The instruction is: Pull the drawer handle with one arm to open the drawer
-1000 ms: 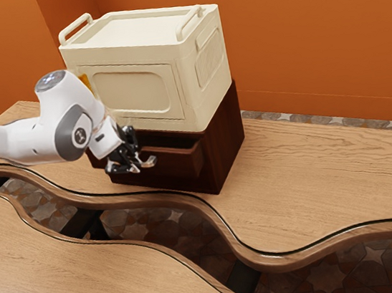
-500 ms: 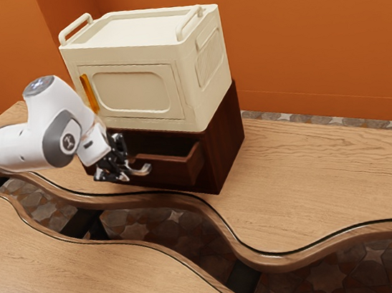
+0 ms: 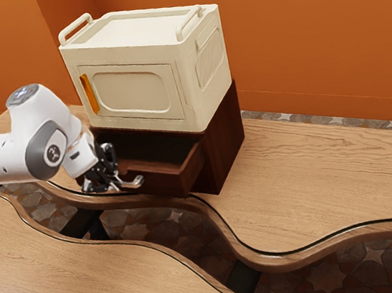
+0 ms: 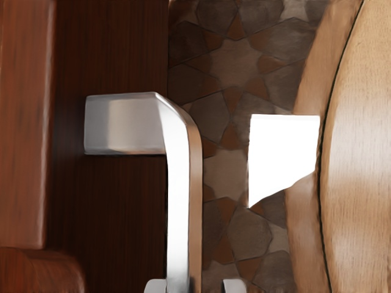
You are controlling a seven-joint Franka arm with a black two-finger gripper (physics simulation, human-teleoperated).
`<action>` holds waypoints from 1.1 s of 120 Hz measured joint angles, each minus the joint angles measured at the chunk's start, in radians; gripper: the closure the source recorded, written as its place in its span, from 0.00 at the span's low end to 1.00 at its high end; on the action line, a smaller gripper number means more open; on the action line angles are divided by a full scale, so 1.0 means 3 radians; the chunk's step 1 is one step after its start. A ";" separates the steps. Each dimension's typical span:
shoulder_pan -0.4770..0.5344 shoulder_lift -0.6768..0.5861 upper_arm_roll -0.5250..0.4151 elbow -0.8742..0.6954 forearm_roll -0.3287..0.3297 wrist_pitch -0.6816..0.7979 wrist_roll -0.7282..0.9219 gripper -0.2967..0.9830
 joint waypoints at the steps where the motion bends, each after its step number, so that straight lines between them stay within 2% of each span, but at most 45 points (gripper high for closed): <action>1: 0.0000 -0.0009 0.0000 -0.0010 0.0000 0.0001 0.0000 0.75; 92: 0.0004 -0.0554 0.0004 -0.0558 0.0008 0.0039 -0.0004 0.74; 100: 0.0001 -0.0794 0.0034 -0.0563 0.0014 0.0013 -0.0004 0.72; 109: -0.0001 -0.1447 0.0209 -0.0493 0.0060 -0.0222 -0.0003 0.61; 114: 0.0000 -0.1639 0.0300 -0.0288 0.0118 -0.0482 -0.0004 0.54; 125: 0.0004 -0.1663 0.0431 0.0652 0.0422 -0.1415 0.0000 0.43; 132: 0.0004 -0.1562 0.0462 0.1009 0.0580 -0.1932 0.0002 0.38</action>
